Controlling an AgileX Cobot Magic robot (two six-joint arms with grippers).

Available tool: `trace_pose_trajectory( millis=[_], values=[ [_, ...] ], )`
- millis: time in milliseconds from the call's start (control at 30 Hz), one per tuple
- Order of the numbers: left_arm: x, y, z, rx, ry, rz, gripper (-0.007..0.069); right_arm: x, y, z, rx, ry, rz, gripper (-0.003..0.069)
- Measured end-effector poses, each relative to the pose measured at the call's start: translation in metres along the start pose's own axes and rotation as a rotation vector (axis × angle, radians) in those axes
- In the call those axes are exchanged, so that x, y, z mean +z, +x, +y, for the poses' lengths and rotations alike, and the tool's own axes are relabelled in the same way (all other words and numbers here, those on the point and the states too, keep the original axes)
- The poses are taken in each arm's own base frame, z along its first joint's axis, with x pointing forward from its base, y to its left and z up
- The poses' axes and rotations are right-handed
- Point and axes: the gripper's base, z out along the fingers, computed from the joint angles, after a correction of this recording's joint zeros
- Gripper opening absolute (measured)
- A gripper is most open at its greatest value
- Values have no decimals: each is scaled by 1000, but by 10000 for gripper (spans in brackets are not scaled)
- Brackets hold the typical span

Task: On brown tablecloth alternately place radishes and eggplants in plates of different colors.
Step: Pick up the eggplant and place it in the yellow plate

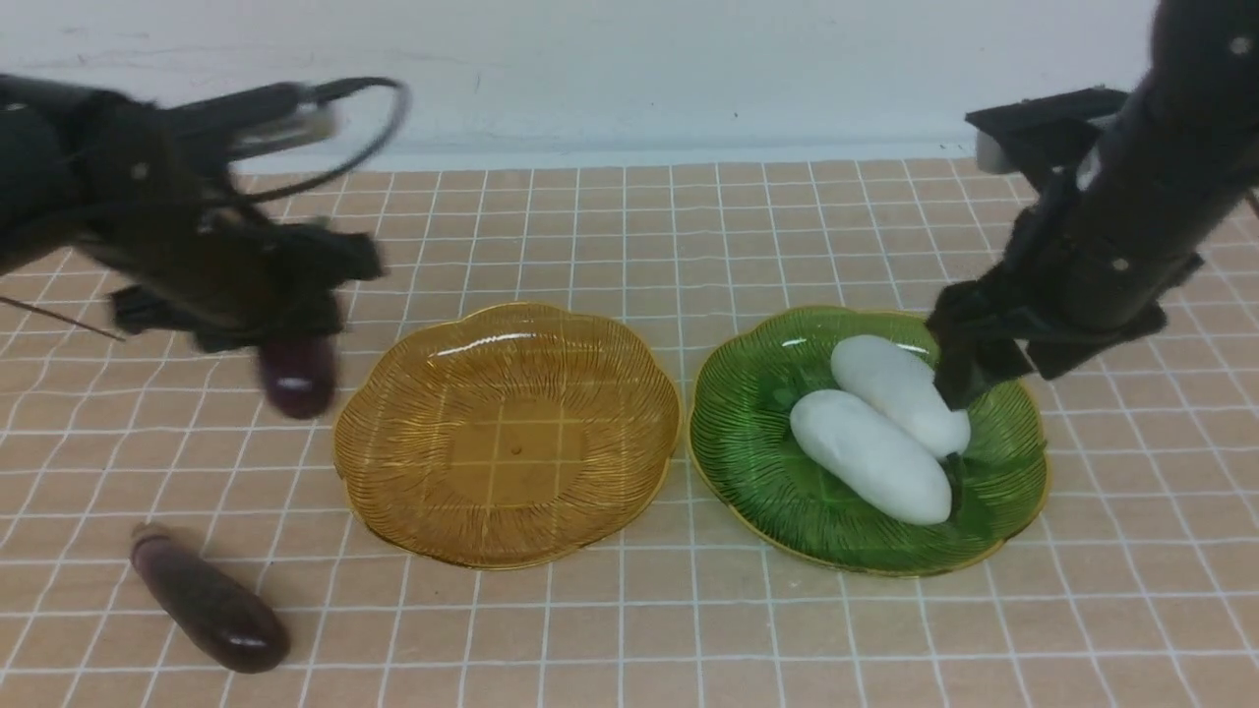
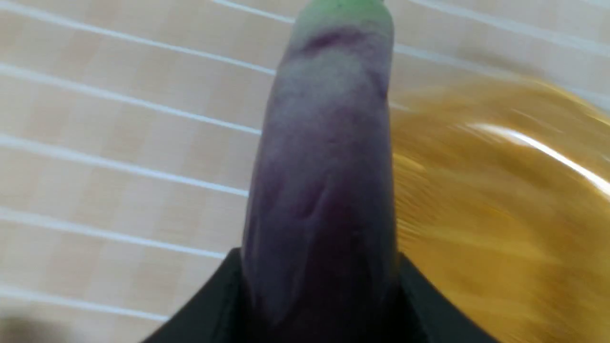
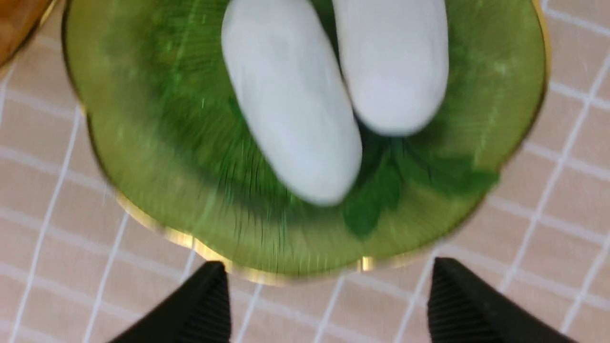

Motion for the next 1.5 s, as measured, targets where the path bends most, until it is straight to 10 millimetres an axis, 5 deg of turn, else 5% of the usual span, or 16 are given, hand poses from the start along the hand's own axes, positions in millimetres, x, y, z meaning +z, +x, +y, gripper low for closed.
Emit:
trace_pose_trajectory(
  millis=[167,500,633,833,933,1033,1133,1333,1500],
  values=[
    [32,12,-56,90,131,79,328,-33,54,3,9,-2,-37,318],
    [105,29,-64,99,102,213,513,-71,127,4,12,38,-142,90],
    [87,19,-69,135,111,225,509,-83,141,2,1,70,-191,67],
    [22,-15,-75,236,74,186,392,-92,151,2,-3,81,-234,63],
    [-41,-38,-58,324,-80,136,148,-90,156,1,-4,85,-225,63],
    [-73,-42,-35,323,-161,87,35,-85,158,1,-4,85,-207,63],
    [-93,-17,9,208,-212,144,6,-83,159,1,-5,86,-198,63],
    [-56,66,72,-114,-356,349,26,-82,159,2,1,70,-195,63],
    [-21,71,77,-241,-308,209,211,-82,159,2,4,70,-195,63]
  ],
)
